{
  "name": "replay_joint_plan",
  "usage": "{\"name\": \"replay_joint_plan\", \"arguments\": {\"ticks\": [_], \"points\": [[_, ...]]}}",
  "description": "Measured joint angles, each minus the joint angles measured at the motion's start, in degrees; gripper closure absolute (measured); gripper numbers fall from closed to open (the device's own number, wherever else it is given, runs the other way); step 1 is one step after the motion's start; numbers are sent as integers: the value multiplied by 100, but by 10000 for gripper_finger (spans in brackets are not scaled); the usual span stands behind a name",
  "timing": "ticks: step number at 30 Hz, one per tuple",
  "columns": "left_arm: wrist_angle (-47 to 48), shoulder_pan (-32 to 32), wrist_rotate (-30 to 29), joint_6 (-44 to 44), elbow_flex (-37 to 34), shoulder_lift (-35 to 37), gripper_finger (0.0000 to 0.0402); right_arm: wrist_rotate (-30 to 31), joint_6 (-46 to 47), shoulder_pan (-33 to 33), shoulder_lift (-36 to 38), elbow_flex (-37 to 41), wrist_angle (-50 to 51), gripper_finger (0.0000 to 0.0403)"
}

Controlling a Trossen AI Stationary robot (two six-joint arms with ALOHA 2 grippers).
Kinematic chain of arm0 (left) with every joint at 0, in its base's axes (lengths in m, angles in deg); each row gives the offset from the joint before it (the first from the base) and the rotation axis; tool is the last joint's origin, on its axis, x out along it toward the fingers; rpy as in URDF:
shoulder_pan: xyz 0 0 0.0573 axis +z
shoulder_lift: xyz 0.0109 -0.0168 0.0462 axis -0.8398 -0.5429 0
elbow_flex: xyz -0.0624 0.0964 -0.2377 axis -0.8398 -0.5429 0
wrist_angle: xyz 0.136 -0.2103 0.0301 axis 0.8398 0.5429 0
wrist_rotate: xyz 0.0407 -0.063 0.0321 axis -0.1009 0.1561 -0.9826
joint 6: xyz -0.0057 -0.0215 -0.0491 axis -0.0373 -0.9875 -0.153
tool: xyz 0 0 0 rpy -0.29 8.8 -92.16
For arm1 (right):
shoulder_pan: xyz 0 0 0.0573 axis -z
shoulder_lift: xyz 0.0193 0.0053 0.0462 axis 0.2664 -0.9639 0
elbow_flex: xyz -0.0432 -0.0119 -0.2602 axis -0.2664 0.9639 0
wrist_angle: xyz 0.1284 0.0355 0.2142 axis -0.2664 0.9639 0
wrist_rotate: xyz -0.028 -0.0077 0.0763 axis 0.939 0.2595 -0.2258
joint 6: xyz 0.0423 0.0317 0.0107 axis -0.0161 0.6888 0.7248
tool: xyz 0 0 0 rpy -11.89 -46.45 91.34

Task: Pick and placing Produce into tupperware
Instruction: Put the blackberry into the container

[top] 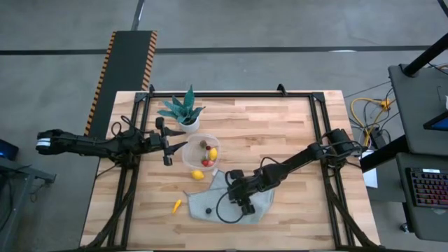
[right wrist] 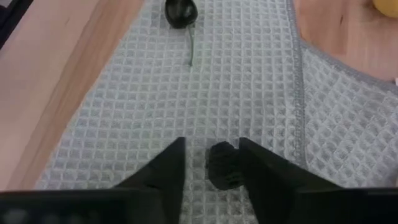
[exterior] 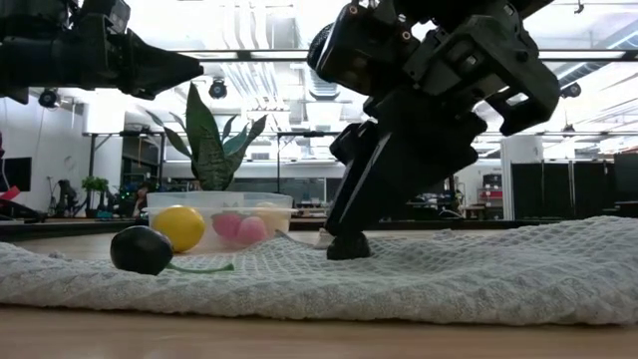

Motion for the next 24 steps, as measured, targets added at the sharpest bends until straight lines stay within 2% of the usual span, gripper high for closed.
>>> {"name": "replay_joint_plan", "arguments": {"ticks": [4, 8, 12, 24], "points": [[0, 0, -2, 0, 0, -1, 245, 131, -19, 1, 2, 0, 7, 195], [1, 0, 0, -2, 0, 0, 245, 161, 38, 4, -29, 30, 36, 164], [-7, 2, 0, -1, 0, -7, 245, 282, 67, 2, -156, 72, 61, 166], [4, 0, -1, 0, 0, 0, 245, 293, 220, 7, -129, 52, 18, 204]]}}
